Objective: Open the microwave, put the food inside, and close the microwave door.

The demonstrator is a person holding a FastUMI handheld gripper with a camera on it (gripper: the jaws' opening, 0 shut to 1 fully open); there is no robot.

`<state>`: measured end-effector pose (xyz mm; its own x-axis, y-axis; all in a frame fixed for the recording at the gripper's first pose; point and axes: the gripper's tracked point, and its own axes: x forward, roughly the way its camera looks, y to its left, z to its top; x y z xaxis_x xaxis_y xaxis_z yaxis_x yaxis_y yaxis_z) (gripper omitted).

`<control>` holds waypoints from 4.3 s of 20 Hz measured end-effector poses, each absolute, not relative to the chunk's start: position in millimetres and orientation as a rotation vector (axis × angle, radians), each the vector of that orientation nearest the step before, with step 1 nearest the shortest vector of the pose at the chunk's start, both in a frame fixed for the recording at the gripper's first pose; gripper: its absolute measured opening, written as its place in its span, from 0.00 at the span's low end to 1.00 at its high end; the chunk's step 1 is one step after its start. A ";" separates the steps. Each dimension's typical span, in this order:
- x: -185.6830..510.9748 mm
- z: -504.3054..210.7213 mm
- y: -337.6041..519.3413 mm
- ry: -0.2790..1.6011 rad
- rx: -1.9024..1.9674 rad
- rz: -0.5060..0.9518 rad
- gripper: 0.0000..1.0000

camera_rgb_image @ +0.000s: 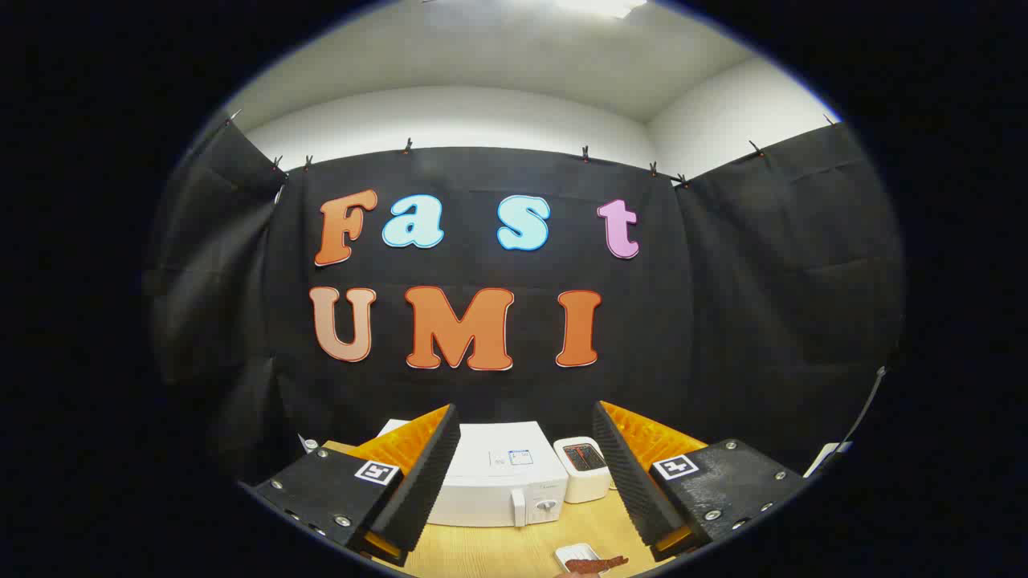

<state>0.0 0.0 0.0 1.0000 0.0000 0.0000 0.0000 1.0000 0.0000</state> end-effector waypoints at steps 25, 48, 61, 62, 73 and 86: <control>44.8 -74.9 24.5 0.021 0.045 0.038 0.99; 148.5 -373.5 14.9 0.409 0.060 0.126 0.81; 162.3 -397.4 19.1 0.418 0.013 0.108 0.16; 162.8 -401.5 18.2 0.427 0.023 0.093 0.13; 43.6 -389.0 31.1 0.453 0.017 -0.038 0.12; -74.0 -376.4 107.7 0.502 0.029 -0.063 0.12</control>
